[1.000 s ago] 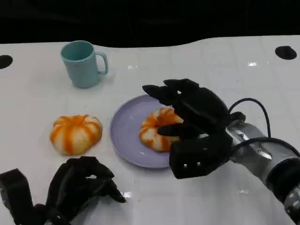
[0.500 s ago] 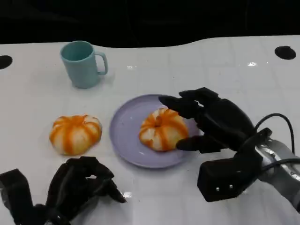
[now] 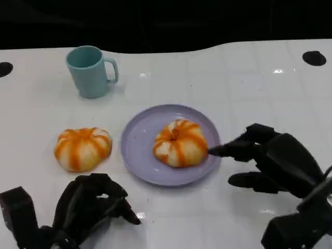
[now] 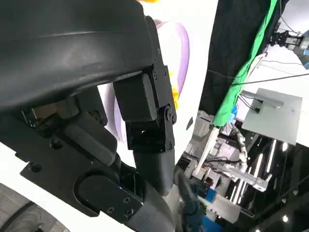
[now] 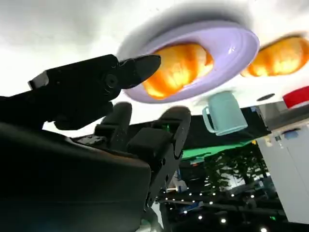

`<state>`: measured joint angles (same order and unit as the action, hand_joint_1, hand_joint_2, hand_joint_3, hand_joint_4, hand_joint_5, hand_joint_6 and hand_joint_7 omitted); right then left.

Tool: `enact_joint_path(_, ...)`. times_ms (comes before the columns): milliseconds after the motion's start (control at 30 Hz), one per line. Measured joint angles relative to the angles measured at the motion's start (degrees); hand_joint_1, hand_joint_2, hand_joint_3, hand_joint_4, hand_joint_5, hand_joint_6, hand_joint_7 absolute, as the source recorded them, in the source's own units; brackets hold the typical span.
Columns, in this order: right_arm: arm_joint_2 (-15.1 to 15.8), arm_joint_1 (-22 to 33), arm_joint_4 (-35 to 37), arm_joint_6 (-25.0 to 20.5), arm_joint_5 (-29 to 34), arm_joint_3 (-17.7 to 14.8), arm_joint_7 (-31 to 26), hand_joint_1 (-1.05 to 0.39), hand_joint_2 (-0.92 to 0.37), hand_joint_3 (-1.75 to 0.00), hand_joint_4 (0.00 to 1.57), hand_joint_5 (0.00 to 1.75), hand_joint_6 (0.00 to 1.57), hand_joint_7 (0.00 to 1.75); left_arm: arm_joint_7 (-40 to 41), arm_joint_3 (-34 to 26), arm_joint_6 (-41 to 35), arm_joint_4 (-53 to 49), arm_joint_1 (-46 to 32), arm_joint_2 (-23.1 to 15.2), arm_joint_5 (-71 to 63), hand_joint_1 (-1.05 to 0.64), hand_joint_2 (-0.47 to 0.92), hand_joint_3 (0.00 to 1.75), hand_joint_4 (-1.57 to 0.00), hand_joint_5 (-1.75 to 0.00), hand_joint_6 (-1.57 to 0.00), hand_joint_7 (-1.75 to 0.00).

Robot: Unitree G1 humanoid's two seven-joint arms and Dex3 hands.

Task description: Grasp the bread from the table and place it into the plate.

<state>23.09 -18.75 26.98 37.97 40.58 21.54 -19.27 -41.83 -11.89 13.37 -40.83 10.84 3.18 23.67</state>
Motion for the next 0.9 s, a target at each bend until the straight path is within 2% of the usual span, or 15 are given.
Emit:
enact_joint_path(233, 1.7, 6.4, -5.8, -1.0, 0.1, -2.7, 0.5, -0.15, -0.9, -0.18, 0.68, 1.52, 0.71, 1.08, 0.0, -0.1, -0.4, 0.0, 0.0, 0.0, 0.1, -1.05, 0.67, 0.0, -1.57, -0.61, -1.57, -0.33)
enact_joint_path(267, 1.8, 7.3, -6.6, -1.0, 0.0, -3.1, 0.5, -0.15, -0.89, -0.25, 0.7, 1.5, 0.71, 1.12, 0.0, -0.1, -0.4, 0.0, 0.0, 0.0, 0.1, -1.05, 0.67, 0.0, -1.57, -0.61, -1.57, -0.33)
enact_joint_path(333, 2.2, 8.8, -7.9, -1.0, -0.1, -3.5, 0.5, -0.15, -0.78, -0.51, 0.7, 1.52, 0.68, 1.22, 0.0, -0.1, -0.5, 0.1, 0.0, 0.0, 0.1, -1.05, 0.66, 0.0, -1.57, -0.61, -1.57, -0.33)
enact_joint_path(467, 2.9, 11.4, -10.1, -0.4, -0.4, -4.9, 0.7, -0.19, -0.66, -0.74, 0.7, 1.63, 0.63, 1.35, 0.0, -0.1, -0.5, 0.3, 0.0, 0.1, 0.1, -1.05, 0.66, 0.0, -1.57, -0.61, -1.57, -0.33)
enact_joint_path(600, 3.9, 15.2, -14.7, -1.6, -1.7, -5.8, 3.7, -0.19, -0.64, -0.83, 0.7, 1.74, 0.58, 1.39, 0.0, 0.0, -0.6, 0.8, 0.0, 0.2, 0.1, -1.05, 0.67, 0.0, -1.57, -0.61, -1.57, -0.33)
enact_joint_path(767, 4.5, 20.1, -20.0, -3.2, -3.0, -7.5, 7.9, -0.18, -0.66, -0.87, 0.74, 1.75, 0.57, 1.4, 0.0, -0.1, -0.7, 0.9, 0.0, 0.3, 0.2, -1.05, 0.67, 0.0, -1.57, -0.6, -1.57, -0.32)
enact_joint_path(900, 4.7, 22.4, -22.0, -4.0, -3.4, -8.0, 9.4, -0.17, -0.62, -0.97, 0.76, 1.72, 0.67, 1.33, 0.0, -0.1, -0.7, 0.9, 0.0, 0.3, 0.5, -1.05, 0.67, 0.0, -1.57, -0.59, -1.57, -0.32)
